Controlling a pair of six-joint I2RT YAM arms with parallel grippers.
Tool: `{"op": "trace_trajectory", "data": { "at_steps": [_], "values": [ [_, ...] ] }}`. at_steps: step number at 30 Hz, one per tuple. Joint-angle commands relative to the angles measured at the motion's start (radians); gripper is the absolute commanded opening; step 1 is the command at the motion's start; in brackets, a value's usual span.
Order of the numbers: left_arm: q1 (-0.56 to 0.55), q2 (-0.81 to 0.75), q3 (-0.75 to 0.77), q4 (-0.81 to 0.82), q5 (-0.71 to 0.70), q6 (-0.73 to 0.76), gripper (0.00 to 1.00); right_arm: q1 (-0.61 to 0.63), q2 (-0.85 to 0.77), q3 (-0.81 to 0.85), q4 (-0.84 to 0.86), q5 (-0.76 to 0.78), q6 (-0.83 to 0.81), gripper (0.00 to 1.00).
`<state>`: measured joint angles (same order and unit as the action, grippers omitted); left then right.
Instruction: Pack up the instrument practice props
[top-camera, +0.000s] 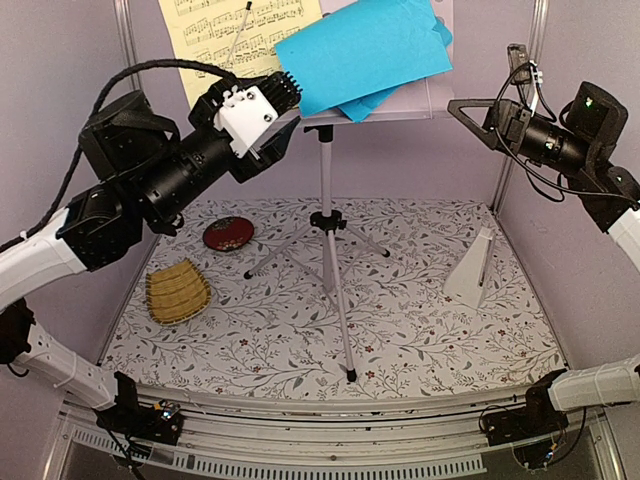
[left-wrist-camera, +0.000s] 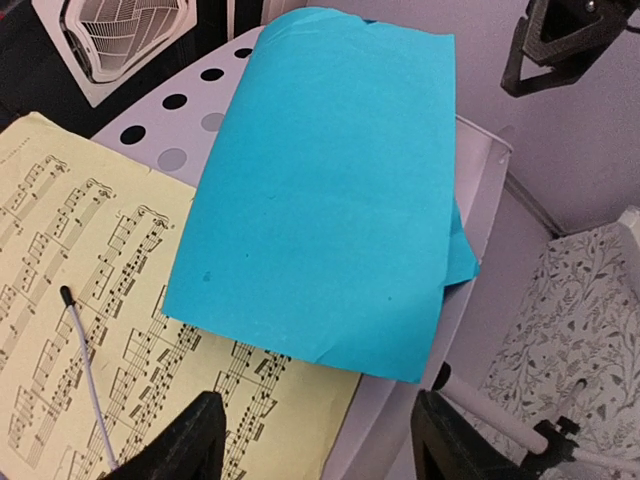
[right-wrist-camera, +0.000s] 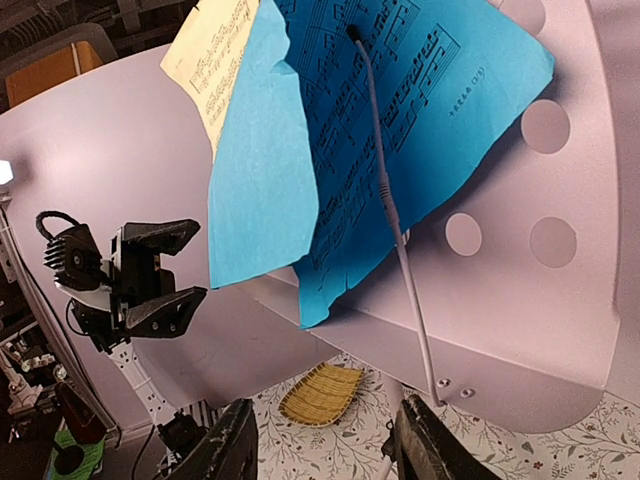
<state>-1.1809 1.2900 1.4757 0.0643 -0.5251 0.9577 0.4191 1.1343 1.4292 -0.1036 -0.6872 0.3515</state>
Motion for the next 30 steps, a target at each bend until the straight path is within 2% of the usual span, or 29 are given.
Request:
{"op": "trace_trajectory", "data": {
  "at_steps": [1, 10, 16, 25, 30],
  "values": [
    [-0.010, -0.015, -0.049, 0.161, -0.048, 0.235, 0.68, 0.005, -0.016, 0.013, 0.022, -0.017, 0.009, 0.47],
    [0.063, 0.007, -0.031, 0.188, 0.014, 0.359, 0.73, 0.005, -0.047, -0.016, 0.032, -0.014, 0.019, 0.48],
    [0.100, 0.051, -0.037, 0.247, -0.009, 0.491, 0.78, 0.004, -0.057, -0.018, 0.030, -0.012, 0.016, 0.48],
    [0.107, 0.074, -0.018, 0.310, 0.058, 0.478, 0.81, 0.004, -0.052, -0.019, 0.023, -0.018, 0.017, 0.49],
    [0.106, 0.102, 0.037, 0.273, 0.117, 0.415, 0.83, 0.004, -0.049, -0.020, 0.024, -0.023, 0.023, 0.49]
  ]
}}
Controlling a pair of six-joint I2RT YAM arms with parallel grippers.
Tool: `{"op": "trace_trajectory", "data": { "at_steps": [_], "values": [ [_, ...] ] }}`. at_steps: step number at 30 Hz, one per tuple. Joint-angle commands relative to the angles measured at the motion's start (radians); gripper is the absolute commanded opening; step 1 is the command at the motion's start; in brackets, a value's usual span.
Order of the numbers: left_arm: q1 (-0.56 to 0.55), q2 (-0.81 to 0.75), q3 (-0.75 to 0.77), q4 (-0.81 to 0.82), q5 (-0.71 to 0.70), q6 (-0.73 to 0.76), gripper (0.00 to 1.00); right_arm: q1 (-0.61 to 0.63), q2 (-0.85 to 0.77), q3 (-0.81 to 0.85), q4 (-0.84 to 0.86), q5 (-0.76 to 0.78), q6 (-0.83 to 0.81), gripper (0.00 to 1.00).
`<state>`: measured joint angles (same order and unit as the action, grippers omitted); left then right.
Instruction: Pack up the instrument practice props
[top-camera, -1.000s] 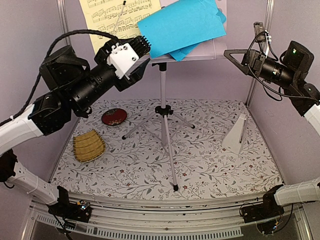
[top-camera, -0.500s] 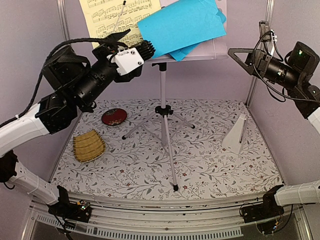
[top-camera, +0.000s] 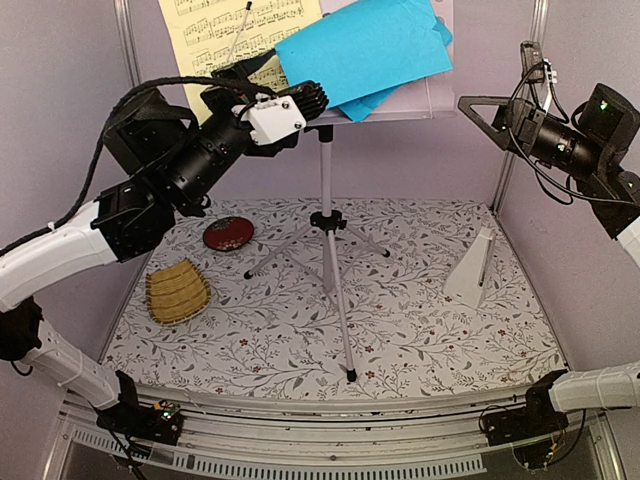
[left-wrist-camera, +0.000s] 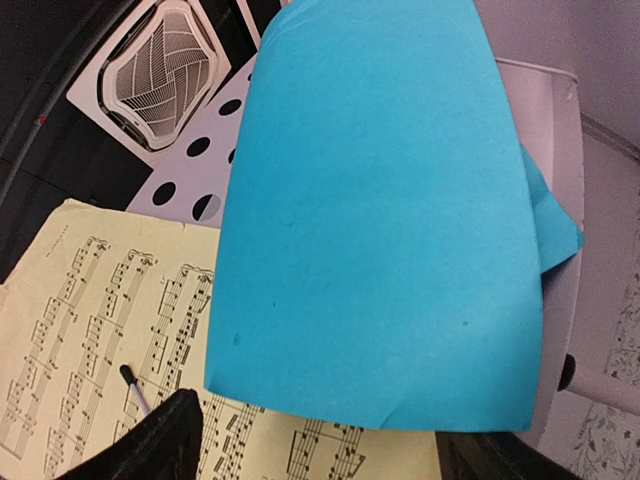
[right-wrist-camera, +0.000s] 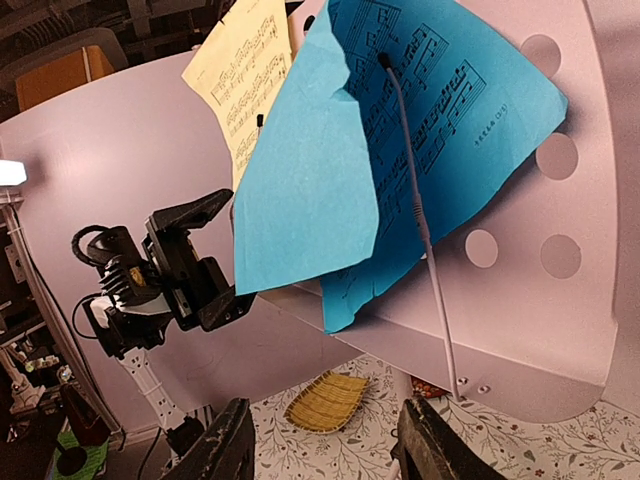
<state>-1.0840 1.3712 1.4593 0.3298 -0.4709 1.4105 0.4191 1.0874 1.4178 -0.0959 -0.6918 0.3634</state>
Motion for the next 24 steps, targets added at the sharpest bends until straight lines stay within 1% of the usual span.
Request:
{"op": "trace_trajectory", "data": {
  "at_steps": [1, 10, 14, 17, 22, 24],
  "values": [
    [0.009, 0.021, 0.062, -0.006, 0.077, -0.054, 0.83, 0.005, -0.001, -0.011, 0.015, -0.019, 0.011, 0.49],
    [0.009, 0.016, 0.158, -0.106, 0.204, -0.222, 0.84, 0.011, 0.021, -0.011, -0.003, 0.005, 0.006, 0.48],
    [0.010, 0.051, 0.254, -0.189, 0.248, -0.308, 0.84, 0.045, 0.036, 0.006, -0.006, 0.041, -0.007, 0.42],
    [0.009, 0.093, 0.362, -0.260, 0.262, -0.370, 0.81, 0.087, 0.048, 0.040, -0.023, 0.076, -0.031, 0.41],
    [0.010, 0.145, 0.459, -0.317, 0.284, -0.425, 0.74, 0.112, 0.077, 0.102, -0.027, 0.124, -0.057, 0.41],
    [0.011, 0.167, 0.490, -0.327, 0.277, -0.446, 0.69, 0.114, 0.095, 0.139, -0.028, 0.134, -0.070, 0.40]
  ]
}}
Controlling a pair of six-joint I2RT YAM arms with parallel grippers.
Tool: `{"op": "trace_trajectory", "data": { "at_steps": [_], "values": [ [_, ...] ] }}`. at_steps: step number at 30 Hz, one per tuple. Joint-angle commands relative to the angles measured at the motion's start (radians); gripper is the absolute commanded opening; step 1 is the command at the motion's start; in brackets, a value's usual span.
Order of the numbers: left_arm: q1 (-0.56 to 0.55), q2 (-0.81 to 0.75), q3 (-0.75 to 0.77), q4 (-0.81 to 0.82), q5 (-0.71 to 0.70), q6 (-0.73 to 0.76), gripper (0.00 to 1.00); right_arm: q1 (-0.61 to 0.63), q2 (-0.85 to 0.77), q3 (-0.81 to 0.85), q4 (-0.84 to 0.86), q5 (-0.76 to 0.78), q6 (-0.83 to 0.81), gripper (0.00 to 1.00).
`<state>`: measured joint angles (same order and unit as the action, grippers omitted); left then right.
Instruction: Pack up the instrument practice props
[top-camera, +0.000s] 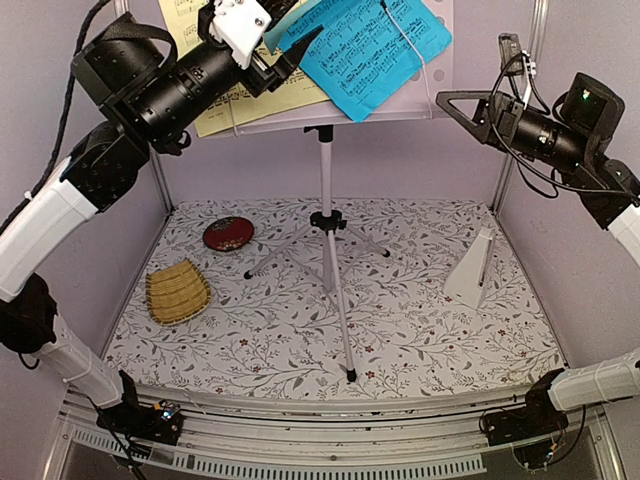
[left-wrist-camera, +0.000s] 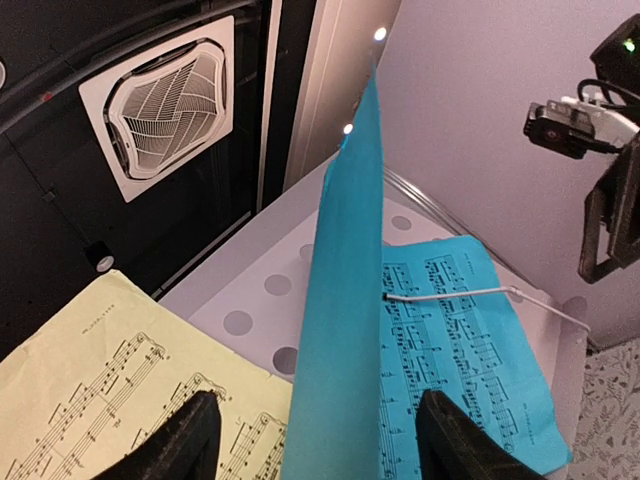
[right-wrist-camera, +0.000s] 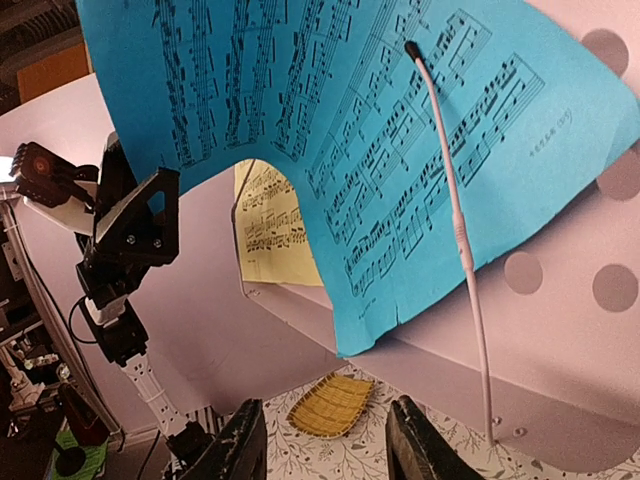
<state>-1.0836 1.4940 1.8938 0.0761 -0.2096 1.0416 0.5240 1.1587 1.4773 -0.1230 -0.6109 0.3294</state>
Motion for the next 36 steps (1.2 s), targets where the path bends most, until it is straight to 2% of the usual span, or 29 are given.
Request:
{"op": "trace_trajectory", "data": {
  "at_steps": [1, 3, 4, 6, 8, 14, 22, 28, 36],
  "values": [
    [0.011, 0.053, 0.066, -0.072, 0.013, -0.085, 0.66, 0.011, 0.035, 0.101, 0.000, 0.060, -0.046, 0.39],
    [0.013, 0.063, 0.075, -0.060, 0.005, -0.100, 0.61, 0.019, 0.064, 0.153, -0.015, 0.088, -0.073, 0.37],
    [0.013, 0.067, 0.076, -0.050, 0.001, -0.103, 0.55, 0.026, 0.081, 0.185, -0.032, 0.106, -0.087, 0.36],
    [0.012, 0.072, 0.075, -0.028, -0.005, -0.115, 0.38, 0.039, 0.122, 0.246, -0.069, 0.149, -0.131, 0.35],
    [0.014, 0.074, 0.074, -0.004, -0.011, -0.124, 0.29, 0.052, 0.156, 0.298, -0.094, 0.187, -0.163, 0.34],
    [0.013, 0.080, 0.072, 0.057, -0.041, -0.132, 0.18, 0.085, 0.262, 0.442, -0.181, 0.284, -0.251, 0.31],
    [0.014, 0.080, 0.083, 0.079, -0.039, -0.136, 0.00, 0.120, 0.327, 0.522, -0.201, 0.352, -0.316, 0.27],
    [0.016, 0.080, 0.088, 0.070, -0.032, -0.134, 0.00, 0.133, 0.360, 0.554, -0.182, 0.372, -0.319, 0.24],
    [0.016, 0.079, 0.093, 0.055, -0.028, -0.133, 0.00, 0.152, 0.394, 0.589, -0.195, 0.491, -0.391, 0.21]
  ]
}}
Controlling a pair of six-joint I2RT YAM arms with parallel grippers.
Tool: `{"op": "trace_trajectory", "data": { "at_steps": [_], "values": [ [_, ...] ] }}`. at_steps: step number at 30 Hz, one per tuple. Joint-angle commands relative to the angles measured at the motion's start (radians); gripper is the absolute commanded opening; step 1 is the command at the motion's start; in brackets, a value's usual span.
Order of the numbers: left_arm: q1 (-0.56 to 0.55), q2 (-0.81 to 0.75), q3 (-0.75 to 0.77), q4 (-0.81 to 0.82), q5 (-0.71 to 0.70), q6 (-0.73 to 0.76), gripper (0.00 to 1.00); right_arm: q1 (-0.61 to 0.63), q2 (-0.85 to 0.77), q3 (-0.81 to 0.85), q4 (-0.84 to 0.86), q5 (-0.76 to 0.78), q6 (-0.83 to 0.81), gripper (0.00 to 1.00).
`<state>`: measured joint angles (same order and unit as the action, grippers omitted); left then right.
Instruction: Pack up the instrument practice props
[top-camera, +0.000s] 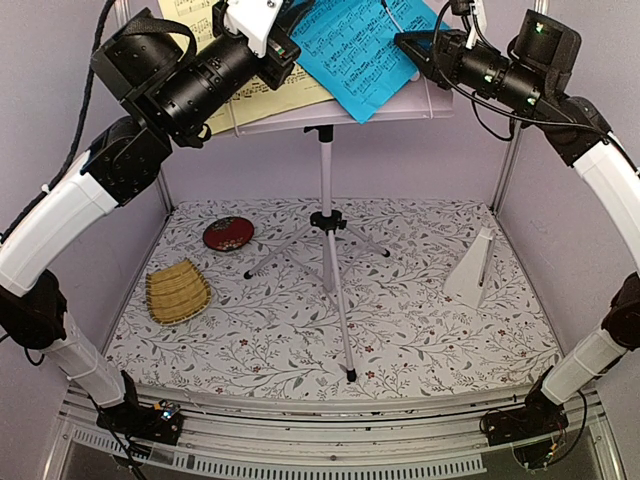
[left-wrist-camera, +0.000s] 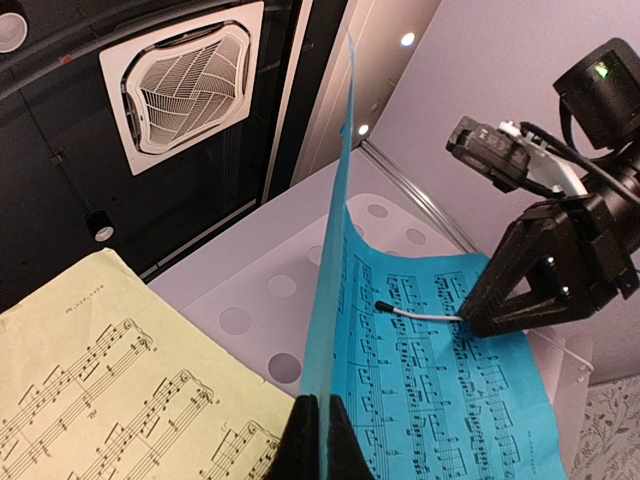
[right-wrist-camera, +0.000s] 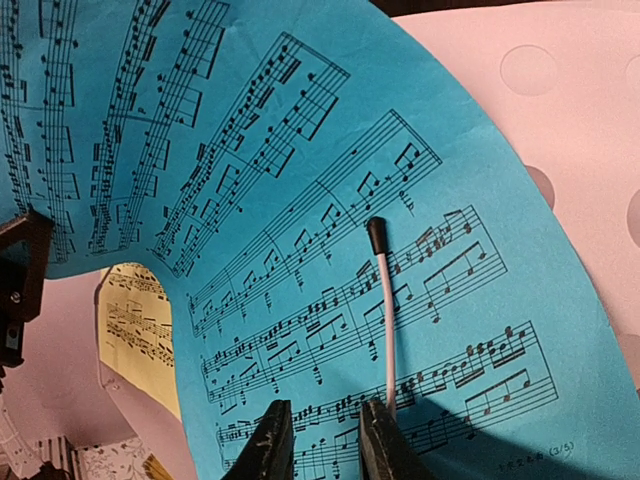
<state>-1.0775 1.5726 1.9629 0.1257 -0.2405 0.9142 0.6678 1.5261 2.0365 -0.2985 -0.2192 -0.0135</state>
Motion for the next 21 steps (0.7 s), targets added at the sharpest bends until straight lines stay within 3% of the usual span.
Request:
{"op": "trace_trajectory", "data": {
  "at_steps": [1, 7, 12, 18, 21],
  "values": [
    [0.012, 0.000, 0.024, 0.005, 0.003, -0.005, 0.00, 0.012, 0.031, 0.035, -0.023, 0.116, -0.062, 0.20],
    [0.013, 0.003, 0.022, 0.006, 0.003, -0.006, 0.00, 0.031, 0.046, 0.045, -0.023, 0.162, -0.103, 0.06],
    [0.012, 0.009, 0.023, 0.006, 0.000, -0.002, 0.00, 0.036, 0.034, 0.045, -0.011, 0.078, -0.107, 0.15],
    [0.013, 0.009, 0.023, 0.008, -0.002, -0.006, 0.00, 0.041, 0.005, 0.045, 0.002, 0.115, -0.142, 0.18],
    [0.012, 0.008, 0.024, 0.006, -0.002, -0.008, 0.00, 0.041, -0.002, 0.045, -0.003, 0.138, -0.153, 0.25]
  ]
}}
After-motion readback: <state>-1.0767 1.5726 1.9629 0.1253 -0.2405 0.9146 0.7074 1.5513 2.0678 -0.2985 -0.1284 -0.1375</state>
